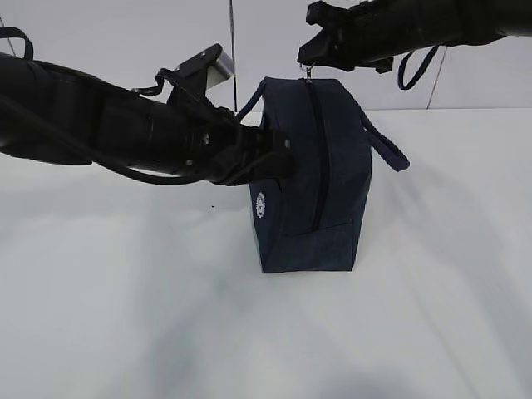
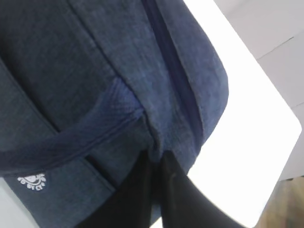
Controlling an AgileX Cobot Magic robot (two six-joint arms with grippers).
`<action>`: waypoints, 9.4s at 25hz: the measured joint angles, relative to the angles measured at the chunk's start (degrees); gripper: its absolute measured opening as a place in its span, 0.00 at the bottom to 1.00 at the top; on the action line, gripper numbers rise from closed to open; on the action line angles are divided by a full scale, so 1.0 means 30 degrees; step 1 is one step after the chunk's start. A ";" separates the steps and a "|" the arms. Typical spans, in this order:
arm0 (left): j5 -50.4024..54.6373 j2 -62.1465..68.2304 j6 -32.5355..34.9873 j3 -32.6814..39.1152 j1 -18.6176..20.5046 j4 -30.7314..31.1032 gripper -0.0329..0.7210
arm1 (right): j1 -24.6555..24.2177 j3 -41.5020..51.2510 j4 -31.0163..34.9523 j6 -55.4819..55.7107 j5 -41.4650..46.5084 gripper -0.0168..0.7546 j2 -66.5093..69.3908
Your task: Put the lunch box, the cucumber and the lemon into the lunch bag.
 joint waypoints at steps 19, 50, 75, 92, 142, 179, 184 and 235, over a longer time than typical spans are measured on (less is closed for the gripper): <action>0.0029 0.0000 0.0000 0.2358 0.0035 0.0432 0.04 | -0.0965 -0.5407 -0.0805 0.1112 0.1473 0.03 0.4466; -0.5072 -0.0035 0.0000 0.1086 0.1746 0.1253 0.04 | -0.2415 -0.6316 -0.4713 0.1638 0.6188 0.03 0.5763; -0.9439 0.1382 0.0071 -0.3158 0.3670 0.2672 0.04 | -0.2449 -0.8488 -0.5010 0.1932 1.1238 0.03 0.5763; -0.9519 0.1382 0.0071 -0.3158 0.3670 0.2721 0.04 | -0.2510 -0.8488 -0.6188 1.2544 0.9540 0.03 0.5763; -0.9409 0.1382 0.0071 -0.3158 0.3670 0.2754 0.04 | -0.2691 -0.8559 -0.4756 1.6825 0.8718 0.03 0.8861; -0.8881 0.1382 0.0071 -0.3158 0.3670 0.2754 0.04 | -0.4661 -0.9698 -0.5242 0.7452 1.1225 0.40 0.6076; -0.8591 0.1382 0.0071 -0.3158 0.3710 0.2789 0.04 | -0.4661 -0.9698 -0.8222 0.7107 1.1337 0.40 0.5064; 0.3532 -0.2707 -0.1745 -0.3296 0.7098 1.9692 0.63 | -0.4661 0.7522 -1.1681 0.4337 1.1674 0.40 -1.4310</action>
